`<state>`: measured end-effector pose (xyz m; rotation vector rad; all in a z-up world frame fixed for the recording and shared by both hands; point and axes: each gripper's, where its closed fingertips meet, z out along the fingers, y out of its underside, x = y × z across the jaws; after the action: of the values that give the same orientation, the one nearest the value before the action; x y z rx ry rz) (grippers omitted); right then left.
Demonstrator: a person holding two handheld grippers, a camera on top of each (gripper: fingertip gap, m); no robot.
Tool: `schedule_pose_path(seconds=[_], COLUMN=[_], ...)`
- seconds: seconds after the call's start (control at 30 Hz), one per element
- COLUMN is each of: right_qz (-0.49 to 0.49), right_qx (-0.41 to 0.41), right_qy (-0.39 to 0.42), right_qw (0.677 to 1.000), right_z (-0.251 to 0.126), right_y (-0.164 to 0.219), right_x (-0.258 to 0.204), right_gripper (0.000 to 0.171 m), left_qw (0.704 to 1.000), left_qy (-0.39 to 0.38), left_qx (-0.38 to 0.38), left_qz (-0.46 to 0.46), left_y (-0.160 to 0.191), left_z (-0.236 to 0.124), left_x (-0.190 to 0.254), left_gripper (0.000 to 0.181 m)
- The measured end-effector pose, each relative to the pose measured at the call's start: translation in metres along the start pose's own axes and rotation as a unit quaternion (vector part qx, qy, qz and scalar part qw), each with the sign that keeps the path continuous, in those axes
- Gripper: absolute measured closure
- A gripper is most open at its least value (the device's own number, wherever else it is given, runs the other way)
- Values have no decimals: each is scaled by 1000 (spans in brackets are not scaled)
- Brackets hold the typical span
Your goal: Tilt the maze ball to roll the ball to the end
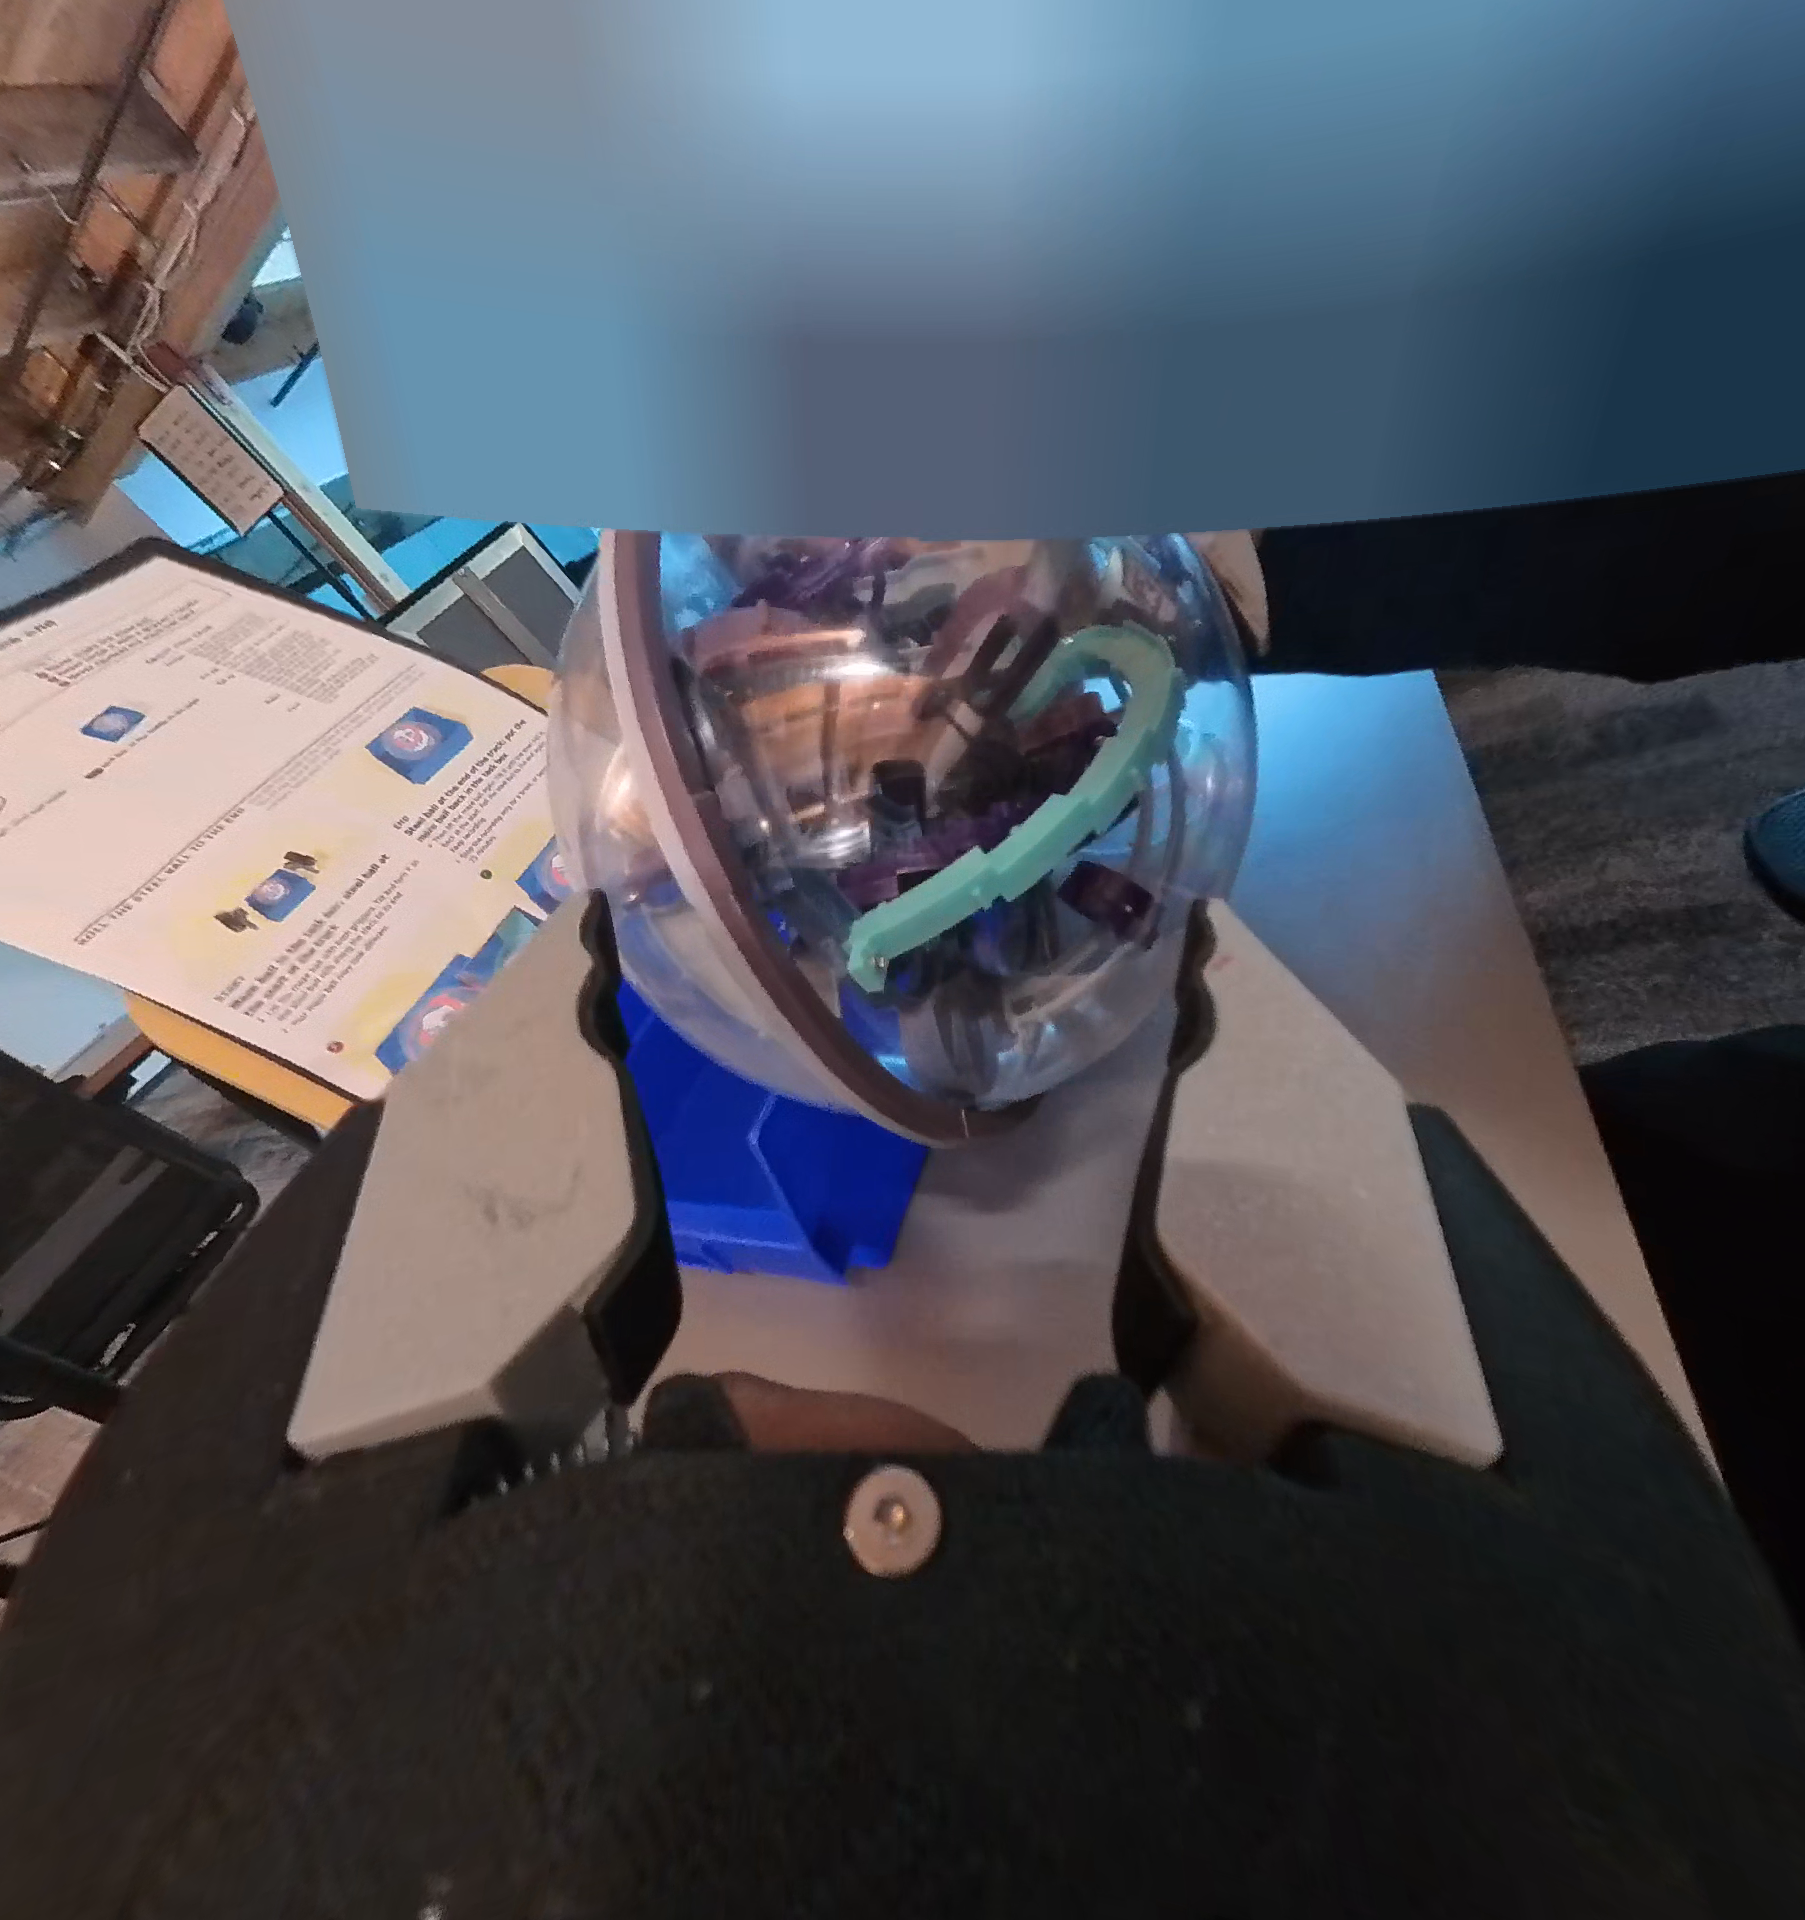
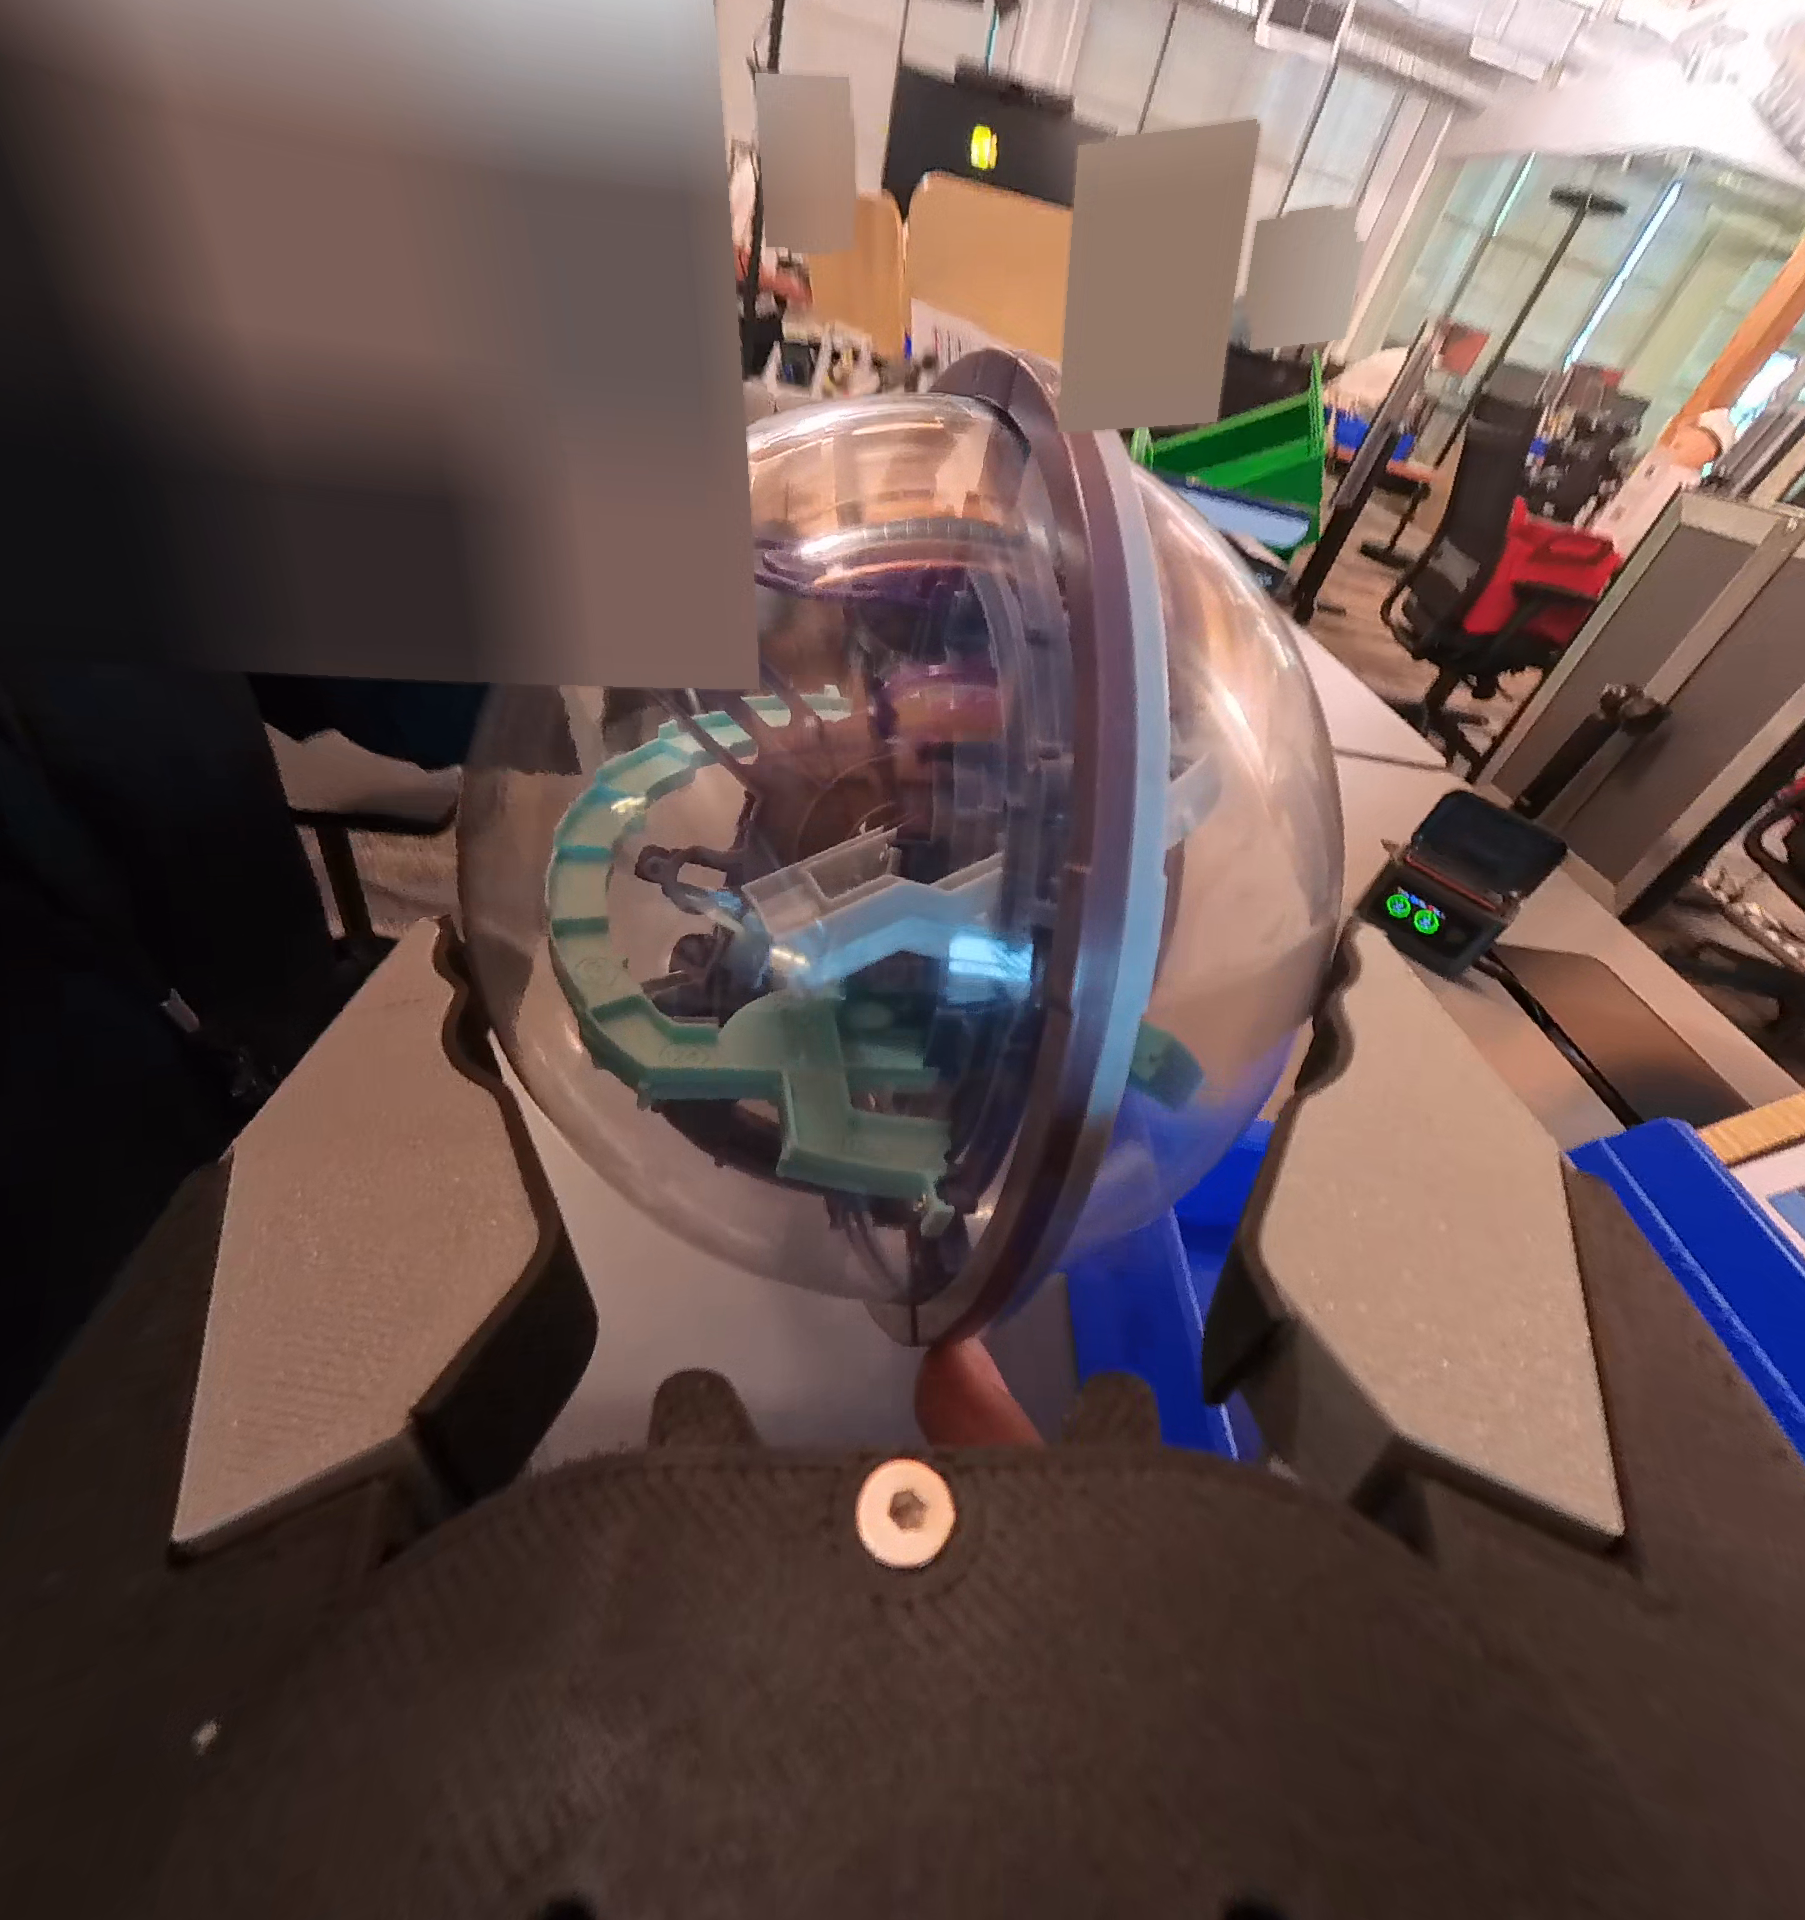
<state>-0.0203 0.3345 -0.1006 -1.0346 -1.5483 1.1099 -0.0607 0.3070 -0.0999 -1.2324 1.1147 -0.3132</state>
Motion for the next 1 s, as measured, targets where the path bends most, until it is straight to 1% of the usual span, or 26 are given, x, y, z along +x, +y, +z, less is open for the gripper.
schedule_pose_path(seconds=[0.27, 0.73, 1.0], right_qz=[10, 13, 20], right_qx=[40, 42, 103], right_qy=[-12, -13, -29], right_qw=[999, 999, 994], right_z=[0, 0, 5], right_y=[-4, -2, -5], right_x=[0, -1, -6], right_gripper=[20, 20, 20], left_qw=[1000, 1000, 1000], left_qy=[5, 6, 15], left_qx=[5, 6, -4], left_qz=[5, 2, 18], left_y=[-10, -10, -21], left_z=[-2, -2, -9], left_x=[-2, 0, 0], left_gripper=[76, 75, 76])
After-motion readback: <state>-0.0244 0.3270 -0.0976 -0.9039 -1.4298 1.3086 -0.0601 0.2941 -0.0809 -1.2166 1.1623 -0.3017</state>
